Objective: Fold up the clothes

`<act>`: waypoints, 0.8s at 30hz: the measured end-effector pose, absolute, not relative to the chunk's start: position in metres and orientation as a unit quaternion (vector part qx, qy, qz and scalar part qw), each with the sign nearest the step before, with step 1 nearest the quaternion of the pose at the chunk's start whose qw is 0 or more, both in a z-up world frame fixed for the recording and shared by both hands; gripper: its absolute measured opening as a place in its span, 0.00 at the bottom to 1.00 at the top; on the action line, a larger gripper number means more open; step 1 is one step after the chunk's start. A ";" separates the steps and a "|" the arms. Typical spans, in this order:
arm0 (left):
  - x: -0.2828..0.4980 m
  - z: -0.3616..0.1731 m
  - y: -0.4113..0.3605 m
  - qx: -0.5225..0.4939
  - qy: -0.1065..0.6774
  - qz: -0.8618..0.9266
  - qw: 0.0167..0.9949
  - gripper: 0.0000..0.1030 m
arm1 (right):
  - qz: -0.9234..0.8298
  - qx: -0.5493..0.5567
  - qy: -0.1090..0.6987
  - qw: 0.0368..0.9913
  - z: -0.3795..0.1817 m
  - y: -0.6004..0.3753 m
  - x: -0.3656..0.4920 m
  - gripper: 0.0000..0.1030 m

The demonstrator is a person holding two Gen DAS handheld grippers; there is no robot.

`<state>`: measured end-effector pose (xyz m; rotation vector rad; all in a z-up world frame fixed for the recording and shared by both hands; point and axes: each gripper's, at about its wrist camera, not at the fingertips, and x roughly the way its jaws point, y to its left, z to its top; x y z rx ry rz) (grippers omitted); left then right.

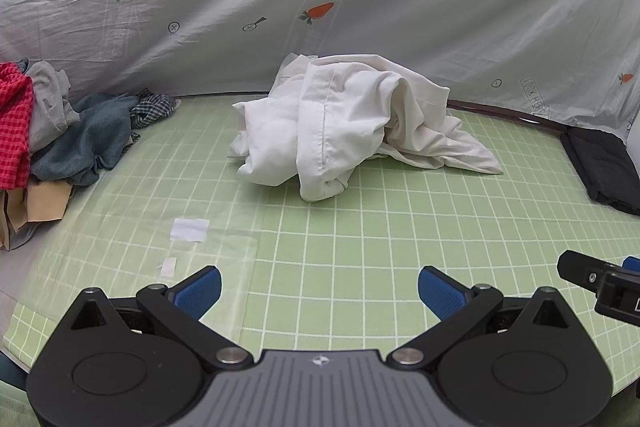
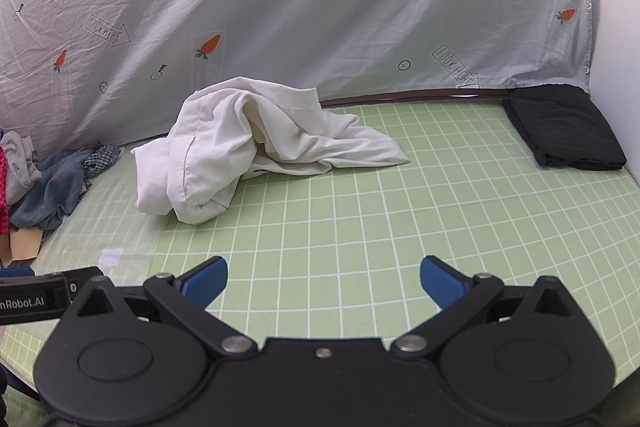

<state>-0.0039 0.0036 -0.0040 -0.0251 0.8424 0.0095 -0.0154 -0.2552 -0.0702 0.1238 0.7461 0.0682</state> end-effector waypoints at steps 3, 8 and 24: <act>-0.003 -0.004 0.004 -0.012 0.410 0.004 0.912 1.00 | 0.033 0.061 0.365 0.928 -0.070 -0.255 -0.015 1.00; -0.002 -0.005 0.004 -0.010 0.413 0.005 0.911 1.00 | 0.032 0.061 0.366 0.928 -0.071 -0.256 -0.015 1.00; 0.006 -0.008 0.002 -0.007 0.418 0.006 0.909 1.00 | 0.020 0.063 0.364 0.929 -0.074 -0.260 -0.007 1.00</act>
